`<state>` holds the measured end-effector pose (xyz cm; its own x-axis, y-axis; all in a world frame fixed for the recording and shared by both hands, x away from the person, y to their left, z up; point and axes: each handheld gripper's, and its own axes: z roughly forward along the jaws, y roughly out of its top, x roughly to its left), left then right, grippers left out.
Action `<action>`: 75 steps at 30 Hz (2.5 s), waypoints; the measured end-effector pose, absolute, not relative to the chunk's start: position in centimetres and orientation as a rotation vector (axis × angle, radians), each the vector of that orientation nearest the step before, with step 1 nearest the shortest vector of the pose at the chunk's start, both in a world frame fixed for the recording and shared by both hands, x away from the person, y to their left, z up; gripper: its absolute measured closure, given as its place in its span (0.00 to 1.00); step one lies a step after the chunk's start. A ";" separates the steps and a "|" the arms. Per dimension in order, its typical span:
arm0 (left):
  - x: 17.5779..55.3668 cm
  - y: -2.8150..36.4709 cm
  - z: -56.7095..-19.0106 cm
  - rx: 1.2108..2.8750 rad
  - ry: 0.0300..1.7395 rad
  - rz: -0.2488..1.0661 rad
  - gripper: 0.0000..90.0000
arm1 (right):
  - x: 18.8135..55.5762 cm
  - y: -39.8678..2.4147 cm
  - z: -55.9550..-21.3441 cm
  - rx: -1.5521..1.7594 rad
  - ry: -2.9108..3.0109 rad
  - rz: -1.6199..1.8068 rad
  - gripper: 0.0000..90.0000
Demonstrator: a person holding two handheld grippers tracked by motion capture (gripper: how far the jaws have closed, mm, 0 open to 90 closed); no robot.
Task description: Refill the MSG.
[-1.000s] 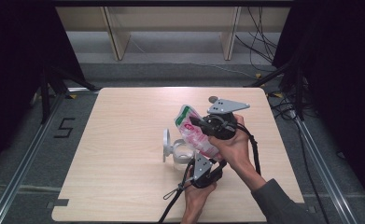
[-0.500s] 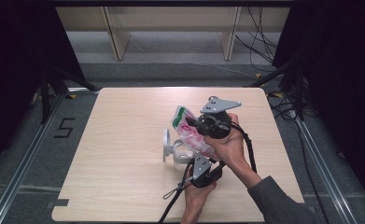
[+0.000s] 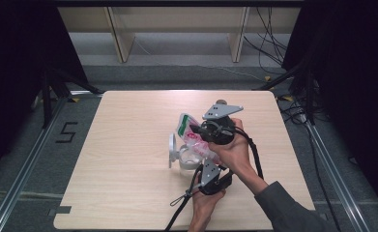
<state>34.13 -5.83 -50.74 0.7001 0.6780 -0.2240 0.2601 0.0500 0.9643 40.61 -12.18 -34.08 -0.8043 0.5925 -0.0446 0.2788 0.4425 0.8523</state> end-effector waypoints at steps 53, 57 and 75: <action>34.0 -5.7 -50.7 1.522 0.781 0.368 0.79 | 40.7 -11.1 -34.6 0.717 2.394 1.268 1.00; 34.0 -5.7 -50.7 1.516 0.776 0.369 0.79 | 40.7 -11.2 -34.5 0.726 2.387 1.298 1.00; 34.0 -5.5 -50.8 1.533 0.766 0.380 0.80 | 40.8 -11.3 -34.3 0.748 2.382 1.300 1.00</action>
